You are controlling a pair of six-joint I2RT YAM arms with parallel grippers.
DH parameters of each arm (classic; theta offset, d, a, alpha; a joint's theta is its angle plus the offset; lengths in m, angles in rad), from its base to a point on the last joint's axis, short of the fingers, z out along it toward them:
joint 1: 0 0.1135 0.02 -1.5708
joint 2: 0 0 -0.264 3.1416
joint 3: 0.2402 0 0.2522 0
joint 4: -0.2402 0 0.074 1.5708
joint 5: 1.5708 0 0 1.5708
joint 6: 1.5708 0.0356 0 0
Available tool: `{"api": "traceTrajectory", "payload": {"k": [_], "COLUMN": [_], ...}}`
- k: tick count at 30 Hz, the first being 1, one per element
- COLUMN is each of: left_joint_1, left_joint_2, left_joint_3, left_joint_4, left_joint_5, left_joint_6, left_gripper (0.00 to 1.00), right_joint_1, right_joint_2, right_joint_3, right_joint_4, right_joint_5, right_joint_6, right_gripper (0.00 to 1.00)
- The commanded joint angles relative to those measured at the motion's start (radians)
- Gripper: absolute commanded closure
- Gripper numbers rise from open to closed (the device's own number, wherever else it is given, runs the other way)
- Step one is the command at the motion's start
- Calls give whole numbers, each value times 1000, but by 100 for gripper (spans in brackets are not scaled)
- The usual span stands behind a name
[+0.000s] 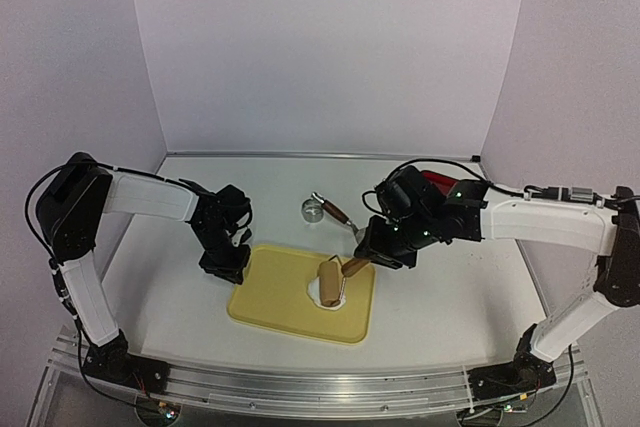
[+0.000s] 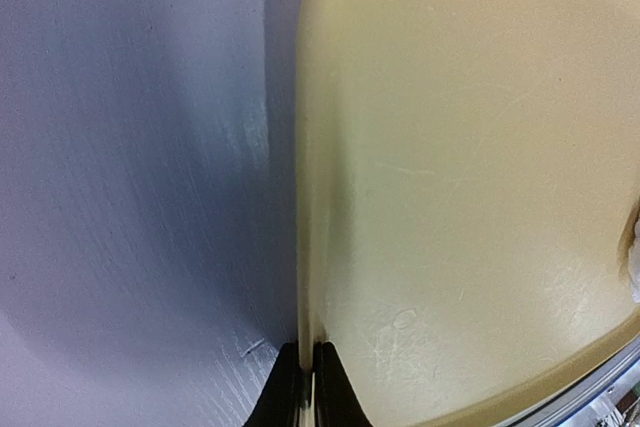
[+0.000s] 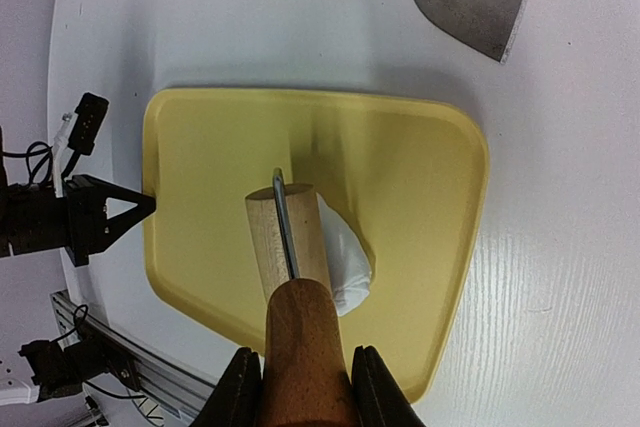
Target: Roll out the dumpling wrappers from the dough
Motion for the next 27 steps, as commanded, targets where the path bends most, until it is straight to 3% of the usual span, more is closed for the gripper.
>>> {"api": "traceTrajectory", "payload": {"k": [1, 11, 27], "left_joint_1": [1, 2, 2], "left_joint_2": [2, -10, -2], "left_joint_3": [-34, -68, -65], "left_joint_4": [25, 38, 40], "left_joint_5": [-40, -53, -62], "left_joint_6": [38, 55, 62], "left_gripper": [100, 100, 100], "right_joint_1": [-4, -3, 8], "right_joint_2": [74, 209, 409], "right_joint_3": [42, 137, 226], "right_joint_4": [-83, -308, -459], "right_joint_5": [24, 55, 53], "right_joint_6": [6, 16, -50], "right_gripper": [100, 100, 100]}}
